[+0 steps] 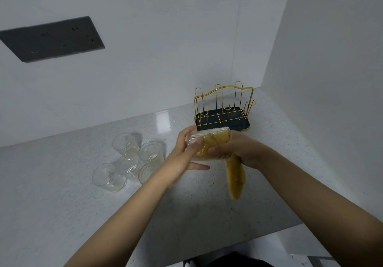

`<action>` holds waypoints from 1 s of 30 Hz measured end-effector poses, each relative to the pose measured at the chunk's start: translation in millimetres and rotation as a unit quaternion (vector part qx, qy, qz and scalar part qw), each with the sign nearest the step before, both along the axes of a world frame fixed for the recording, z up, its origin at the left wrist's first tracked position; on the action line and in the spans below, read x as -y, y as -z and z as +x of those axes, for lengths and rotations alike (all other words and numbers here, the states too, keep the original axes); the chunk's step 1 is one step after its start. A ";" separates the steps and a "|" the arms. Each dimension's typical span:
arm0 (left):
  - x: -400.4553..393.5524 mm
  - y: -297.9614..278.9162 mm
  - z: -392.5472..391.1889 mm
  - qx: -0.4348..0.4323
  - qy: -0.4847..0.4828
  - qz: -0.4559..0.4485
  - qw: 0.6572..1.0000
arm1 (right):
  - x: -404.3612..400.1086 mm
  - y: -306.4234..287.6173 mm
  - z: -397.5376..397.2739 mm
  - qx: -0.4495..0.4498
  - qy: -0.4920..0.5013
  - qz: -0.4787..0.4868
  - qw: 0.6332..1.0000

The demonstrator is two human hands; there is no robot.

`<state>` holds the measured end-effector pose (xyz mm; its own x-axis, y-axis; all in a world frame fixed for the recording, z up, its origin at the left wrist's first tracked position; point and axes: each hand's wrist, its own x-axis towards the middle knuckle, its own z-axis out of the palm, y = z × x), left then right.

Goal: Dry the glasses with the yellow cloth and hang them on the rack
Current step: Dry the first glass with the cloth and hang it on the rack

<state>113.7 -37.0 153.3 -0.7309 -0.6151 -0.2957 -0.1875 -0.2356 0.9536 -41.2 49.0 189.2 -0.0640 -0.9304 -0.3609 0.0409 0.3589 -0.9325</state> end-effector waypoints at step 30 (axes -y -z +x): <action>1.8 -17.4 -11.1 0.024 -0.024 0.214 0.976 | -9.0 -0.4 9.0 -0.362 -0.140 -0.129 0.913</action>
